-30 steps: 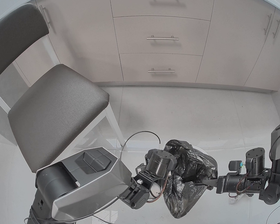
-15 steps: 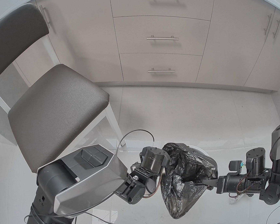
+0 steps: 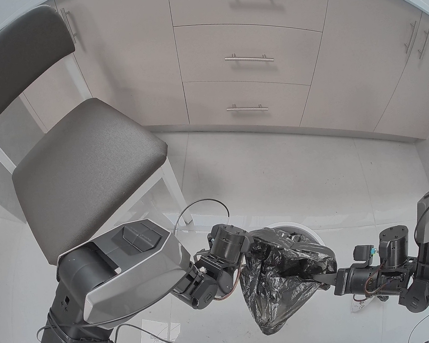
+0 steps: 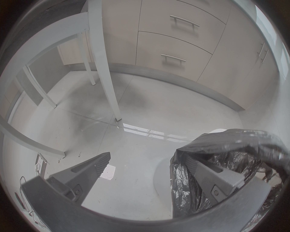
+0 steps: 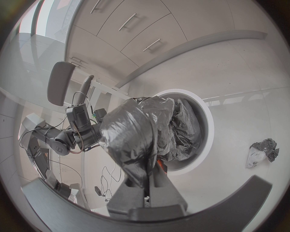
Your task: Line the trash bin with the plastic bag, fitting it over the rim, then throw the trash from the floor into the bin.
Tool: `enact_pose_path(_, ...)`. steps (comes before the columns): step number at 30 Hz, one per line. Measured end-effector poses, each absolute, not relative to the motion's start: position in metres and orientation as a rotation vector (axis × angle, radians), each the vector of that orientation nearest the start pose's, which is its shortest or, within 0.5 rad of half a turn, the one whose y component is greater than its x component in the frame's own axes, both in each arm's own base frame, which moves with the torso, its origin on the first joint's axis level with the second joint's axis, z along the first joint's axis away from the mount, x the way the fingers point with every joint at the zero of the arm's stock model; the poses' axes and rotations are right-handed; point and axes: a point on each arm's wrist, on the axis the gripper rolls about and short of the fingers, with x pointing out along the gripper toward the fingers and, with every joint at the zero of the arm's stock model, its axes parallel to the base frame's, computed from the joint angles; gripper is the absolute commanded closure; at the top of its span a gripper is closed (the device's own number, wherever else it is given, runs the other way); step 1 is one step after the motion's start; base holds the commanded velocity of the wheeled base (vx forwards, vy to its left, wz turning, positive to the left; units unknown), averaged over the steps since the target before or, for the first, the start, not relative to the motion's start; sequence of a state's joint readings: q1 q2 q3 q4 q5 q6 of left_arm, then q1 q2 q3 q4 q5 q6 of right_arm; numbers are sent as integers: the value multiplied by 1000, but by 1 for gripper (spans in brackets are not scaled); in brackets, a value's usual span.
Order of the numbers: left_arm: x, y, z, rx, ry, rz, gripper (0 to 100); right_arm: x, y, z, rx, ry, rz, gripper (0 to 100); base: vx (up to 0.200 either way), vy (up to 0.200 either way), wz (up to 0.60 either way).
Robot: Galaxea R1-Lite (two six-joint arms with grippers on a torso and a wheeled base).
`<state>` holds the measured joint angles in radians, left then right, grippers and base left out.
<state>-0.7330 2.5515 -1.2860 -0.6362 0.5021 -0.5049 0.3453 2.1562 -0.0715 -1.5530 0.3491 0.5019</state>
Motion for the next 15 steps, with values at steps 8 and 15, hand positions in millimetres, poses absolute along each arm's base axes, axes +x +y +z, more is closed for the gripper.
enact_pose_path(8,340,-300,-36,-137,550,-96,0,212,75,4,455,730,485,100,0,0,0)
enact_pose_path(15,334,-306,-35,-159,554,-107,0,210,72,-9,402,777,473,100,0,0,0)
